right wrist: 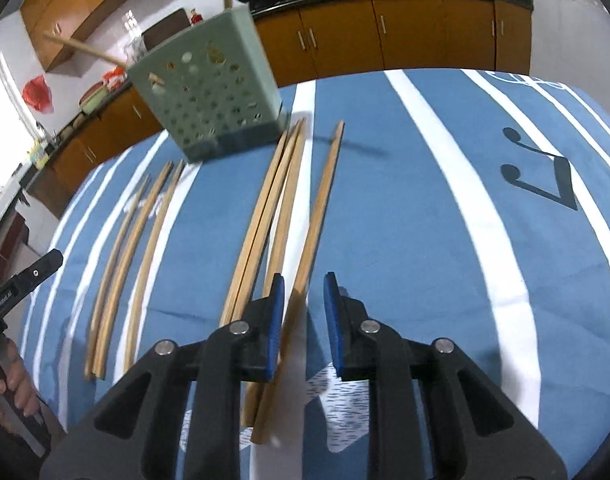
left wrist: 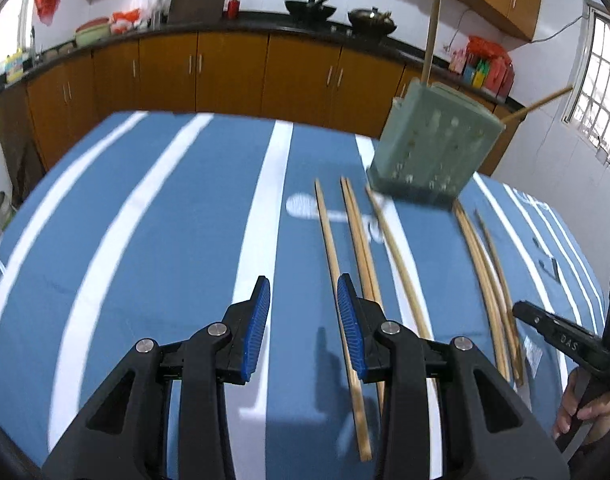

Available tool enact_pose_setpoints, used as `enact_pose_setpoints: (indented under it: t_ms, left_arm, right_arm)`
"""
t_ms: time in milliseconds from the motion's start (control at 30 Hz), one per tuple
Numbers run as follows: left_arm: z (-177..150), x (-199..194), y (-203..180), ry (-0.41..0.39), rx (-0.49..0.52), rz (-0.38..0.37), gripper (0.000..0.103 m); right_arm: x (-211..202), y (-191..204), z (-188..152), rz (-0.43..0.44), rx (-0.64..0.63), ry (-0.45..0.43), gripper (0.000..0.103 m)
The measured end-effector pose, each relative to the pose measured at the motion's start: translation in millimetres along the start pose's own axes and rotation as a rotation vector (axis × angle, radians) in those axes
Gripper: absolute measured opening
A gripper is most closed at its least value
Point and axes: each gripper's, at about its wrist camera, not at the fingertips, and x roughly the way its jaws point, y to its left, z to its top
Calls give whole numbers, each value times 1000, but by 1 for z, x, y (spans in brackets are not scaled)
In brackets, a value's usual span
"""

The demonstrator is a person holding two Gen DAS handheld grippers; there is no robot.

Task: Organize utensils
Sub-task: 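Grasp another chopstick with the left tool while the right tool grasps another chopstick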

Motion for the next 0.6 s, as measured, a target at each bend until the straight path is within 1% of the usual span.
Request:
enact_pose_setpoints:
  t_ms: [33,67,100,167,267,367,500,600]
  left_arm:
    - [-4,2,0,12,-2,-4,36]
    - [-7,3,-1,20,-3,-8,36]
    - [-9,4,-1,25,-3,-11,36]
    - [-13,6,-3,38,0,-21,36]
    - [-16,7,-8,47,17,-39,34]
    - [-17,9,-15,60,41,-49,30]
    - [-21,15,-22,84,71,-50,23]
    - [-26,19,-29,105,105,-35,19]
  right_arm:
    - [0,0,0,-11,-11,-8,19]
    - [0,2,-1,-33,-32,-11,16]
    - [0,2,-1,-53,-44,-13,9]
    - [0,-3,1,-85,-34,-20,9]
    - [-2,-20,5,-139,34,-34,8]
    - [-4,-31,9,-148,64,-34,8]
    - [-5,-33,7,-150,50,-37,8]
    - [-5,-32,7,-150,42,-39,8]
